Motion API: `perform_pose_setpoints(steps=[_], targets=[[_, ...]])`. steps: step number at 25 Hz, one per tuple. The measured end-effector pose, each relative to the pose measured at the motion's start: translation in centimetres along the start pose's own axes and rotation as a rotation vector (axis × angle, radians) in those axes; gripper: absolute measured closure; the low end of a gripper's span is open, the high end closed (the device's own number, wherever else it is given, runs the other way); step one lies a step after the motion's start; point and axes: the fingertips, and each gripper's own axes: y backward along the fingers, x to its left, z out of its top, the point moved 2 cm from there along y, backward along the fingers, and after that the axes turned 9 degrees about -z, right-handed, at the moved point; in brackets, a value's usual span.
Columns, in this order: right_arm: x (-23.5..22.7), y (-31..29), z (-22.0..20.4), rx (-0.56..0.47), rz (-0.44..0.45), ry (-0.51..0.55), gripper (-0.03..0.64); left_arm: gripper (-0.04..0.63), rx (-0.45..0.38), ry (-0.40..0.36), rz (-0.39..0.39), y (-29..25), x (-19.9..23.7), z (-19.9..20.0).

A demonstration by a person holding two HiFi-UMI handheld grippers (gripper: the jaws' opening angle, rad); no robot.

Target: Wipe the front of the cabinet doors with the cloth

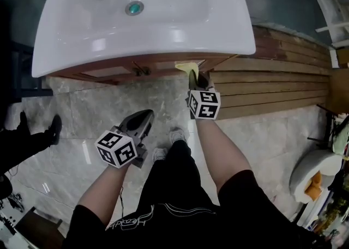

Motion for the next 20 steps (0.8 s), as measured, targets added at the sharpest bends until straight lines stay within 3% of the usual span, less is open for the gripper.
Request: perform_pose_setpoints(steps=[8, 13, 20], targets=[[-5.5, 1.5, -1.0, 0.009, -0.08, -0.001, 0.577, 0.591, 0.043, -0.02, -0.027, -2.5, -1.5, -0.6], [-7.9, 2.1, -1.4, 0.011, -0.113, 0.001, 0.577, 0.591, 0.033, 0.016, -0.021, -3.3, -1.8, -1.1], [-8.0, 2.6, -1.6, 0.007, -0.084, 0.046, 0.577, 0.591, 0.026, 0.04, -0.013, -3.2, -1.5, -2.3]])
